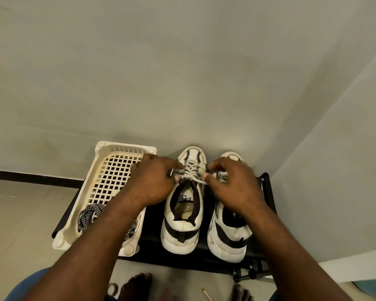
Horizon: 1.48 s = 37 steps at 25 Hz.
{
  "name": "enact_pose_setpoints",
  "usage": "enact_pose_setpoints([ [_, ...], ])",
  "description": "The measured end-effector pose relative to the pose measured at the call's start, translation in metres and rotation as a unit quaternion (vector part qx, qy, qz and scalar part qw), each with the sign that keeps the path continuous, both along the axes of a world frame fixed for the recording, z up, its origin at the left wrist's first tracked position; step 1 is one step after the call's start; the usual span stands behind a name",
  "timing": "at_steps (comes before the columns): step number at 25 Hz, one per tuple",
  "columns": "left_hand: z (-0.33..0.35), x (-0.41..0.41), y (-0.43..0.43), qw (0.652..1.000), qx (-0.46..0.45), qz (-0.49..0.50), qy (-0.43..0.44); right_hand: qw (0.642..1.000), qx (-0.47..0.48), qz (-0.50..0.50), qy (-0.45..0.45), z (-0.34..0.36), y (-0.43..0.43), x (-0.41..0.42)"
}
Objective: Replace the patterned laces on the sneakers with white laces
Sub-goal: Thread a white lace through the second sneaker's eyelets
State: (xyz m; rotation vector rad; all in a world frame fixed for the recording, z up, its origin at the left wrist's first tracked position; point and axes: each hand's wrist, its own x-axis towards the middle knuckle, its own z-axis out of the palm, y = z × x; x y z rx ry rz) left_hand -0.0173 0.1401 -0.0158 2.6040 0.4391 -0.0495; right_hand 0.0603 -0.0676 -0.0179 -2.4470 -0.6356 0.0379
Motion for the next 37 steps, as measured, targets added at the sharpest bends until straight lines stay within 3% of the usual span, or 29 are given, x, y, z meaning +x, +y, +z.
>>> enact_pose_setpoints([
  [3,-0.008,0.004,-0.004,0.998,-0.065,0.009,-0.019,0.993,-0.094,0.075,0.005,-0.005,0.011,-0.008],
  [5,-0.009,0.004,-0.003,0.997,-0.060,0.028,-0.037,0.996,-0.064,0.062,0.007,-0.004,0.014,-0.008],
  [7,-0.007,0.003,-0.003,0.998,-0.016,0.027,-0.055,0.998,-0.043,0.047,0.013,0.000,0.011,-0.004],
  [10,-0.007,0.003,-0.006,0.990,0.111,0.011,-0.084,0.993,-0.111,0.037,-0.012,0.000,0.009,0.001],
  [12,-0.006,0.002,-0.008,0.989,0.127,0.012,-0.072,0.993,-0.118,0.024,-0.007,-0.003,0.010,0.001],
  [14,-0.004,0.000,0.001,1.000,0.026,0.012,-0.005,0.997,-0.058,0.034,0.046,-0.002,0.006,0.002],
  [15,-0.001,-0.002,0.007,0.996,-0.084,0.014,0.024,0.995,-0.004,0.048,0.091,0.001,0.002,0.003],
  [18,0.009,-0.008,0.015,0.912,-0.409,0.037,0.000,0.960,0.148,0.098,0.217,0.014,-0.009,0.003],
  [21,0.008,-0.002,0.010,0.816,-0.563,0.094,-0.089,0.922,0.253,0.120,0.265,0.015,-0.004,0.003],
  [23,0.003,0.002,0.001,0.783,-0.602,0.100,-0.118,0.881,0.353,0.104,0.298,0.014,0.005,0.001],
  [27,0.000,0.007,-0.021,0.696,-0.683,0.149,-0.164,0.720,0.567,0.049,0.398,0.008,0.031,-0.007],
  [29,-0.002,0.009,-0.028,0.658,-0.709,0.174,-0.185,0.669,0.623,0.017,0.406,0.002,0.045,-0.013],
  [31,-0.004,0.010,-0.032,0.644,-0.714,0.182,-0.205,0.658,0.643,-0.026,0.391,-0.005,0.056,-0.015],
  [37,-0.006,0.016,-0.044,0.667,-0.679,0.194,-0.238,0.663,0.642,-0.049,0.382,-0.008,0.063,-0.015],
])
